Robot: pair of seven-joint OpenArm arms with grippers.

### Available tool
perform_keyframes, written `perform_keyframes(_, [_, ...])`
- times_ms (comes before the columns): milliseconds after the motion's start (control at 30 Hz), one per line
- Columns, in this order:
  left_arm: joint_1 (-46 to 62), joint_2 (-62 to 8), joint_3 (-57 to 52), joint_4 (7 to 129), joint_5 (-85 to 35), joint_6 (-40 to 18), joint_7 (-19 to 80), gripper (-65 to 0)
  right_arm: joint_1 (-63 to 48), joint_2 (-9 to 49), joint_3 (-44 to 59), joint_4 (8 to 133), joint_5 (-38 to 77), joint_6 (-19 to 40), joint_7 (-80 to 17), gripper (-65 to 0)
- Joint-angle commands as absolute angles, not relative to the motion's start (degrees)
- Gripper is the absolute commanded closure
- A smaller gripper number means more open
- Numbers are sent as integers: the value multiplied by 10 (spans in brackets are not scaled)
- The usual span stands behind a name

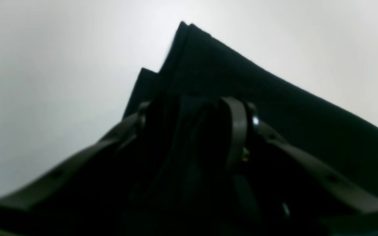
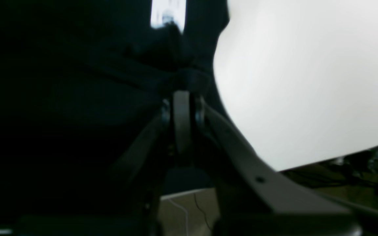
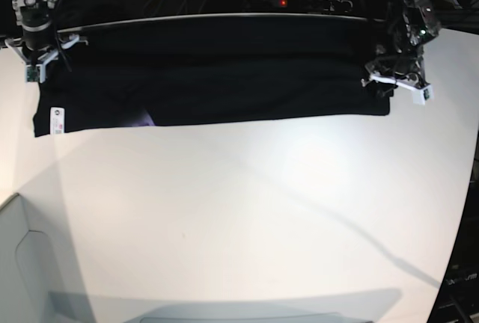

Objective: Fold the T-shirt properly
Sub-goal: 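Regrasp the folded strip ends with both grippers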

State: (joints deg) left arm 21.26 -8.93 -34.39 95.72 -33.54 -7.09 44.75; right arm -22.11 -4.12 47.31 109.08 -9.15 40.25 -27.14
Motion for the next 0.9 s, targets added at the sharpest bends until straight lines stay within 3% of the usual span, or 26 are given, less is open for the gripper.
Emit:
perform_keyframes(0, [215, -98, -349, 968, -338, -71, 440, -272, -223, -30, 475, 1093, -88, 400, -258, -56])
perform_keyframes(133, [217, -98, -349, 970, -341, -72, 441, -272, -222, -16, 481, 1080, -88, 400, -258, -226])
perform_keyframes(267, [224, -98, -349, 983, -340, -72, 441, -272, -202, -20, 530, 1108, -87, 400, -258, -324])
perform_keyframes(467, [239, -98, -352, 1030, -342, -67, 441, -284, -196, -44, 515, 1142, -86, 400, -258, -326])
perform_keyframes(667, [240, -97, -377, 1033, -342, -72, 441, -453, -193, -68, 456, 1112, -86, 400, -258, -326])
perform_keyframes(867, [241, -91, -372, 1033, -342, -73, 442, -458, -175, -68, 437, 1047, -88, 400, -257, -326])
